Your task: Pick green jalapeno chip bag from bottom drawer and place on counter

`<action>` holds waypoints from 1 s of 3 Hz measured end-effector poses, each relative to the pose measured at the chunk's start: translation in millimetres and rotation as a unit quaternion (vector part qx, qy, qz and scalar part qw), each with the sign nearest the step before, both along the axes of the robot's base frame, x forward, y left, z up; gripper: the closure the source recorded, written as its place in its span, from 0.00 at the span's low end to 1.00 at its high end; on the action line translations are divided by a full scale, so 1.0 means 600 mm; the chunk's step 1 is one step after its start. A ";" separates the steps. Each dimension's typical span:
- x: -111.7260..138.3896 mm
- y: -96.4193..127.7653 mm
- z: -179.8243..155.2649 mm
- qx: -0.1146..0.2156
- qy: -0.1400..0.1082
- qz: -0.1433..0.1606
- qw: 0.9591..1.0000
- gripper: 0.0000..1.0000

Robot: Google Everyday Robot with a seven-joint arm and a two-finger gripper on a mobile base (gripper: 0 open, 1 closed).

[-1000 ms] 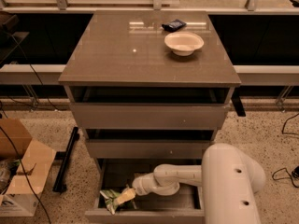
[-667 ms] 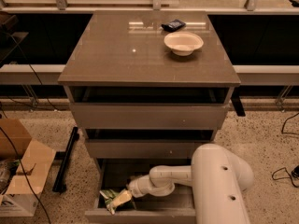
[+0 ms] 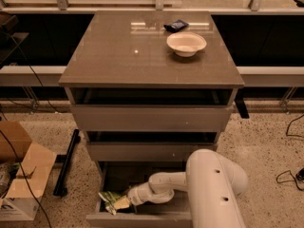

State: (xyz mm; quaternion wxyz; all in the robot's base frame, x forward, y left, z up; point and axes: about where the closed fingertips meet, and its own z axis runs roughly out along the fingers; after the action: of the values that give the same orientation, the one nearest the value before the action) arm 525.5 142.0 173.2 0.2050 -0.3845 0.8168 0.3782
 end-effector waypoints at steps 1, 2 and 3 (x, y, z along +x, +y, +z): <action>0.001 -0.004 0.012 0.002 -0.008 -0.005 1.000 0.65; 0.004 -0.011 0.054 0.017 -0.035 -0.010 0.999 0.96; 0.010 -0.026 0.109 0.049 -0.062 -0.023 0.997 1.00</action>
Offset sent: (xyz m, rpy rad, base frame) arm 0.0097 -0.0159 0.0433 0.0351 -0.1006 -0.0487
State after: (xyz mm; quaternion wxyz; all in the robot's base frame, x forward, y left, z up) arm 531.7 126.4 238.3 0.2823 -0.3781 0.7916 0.3882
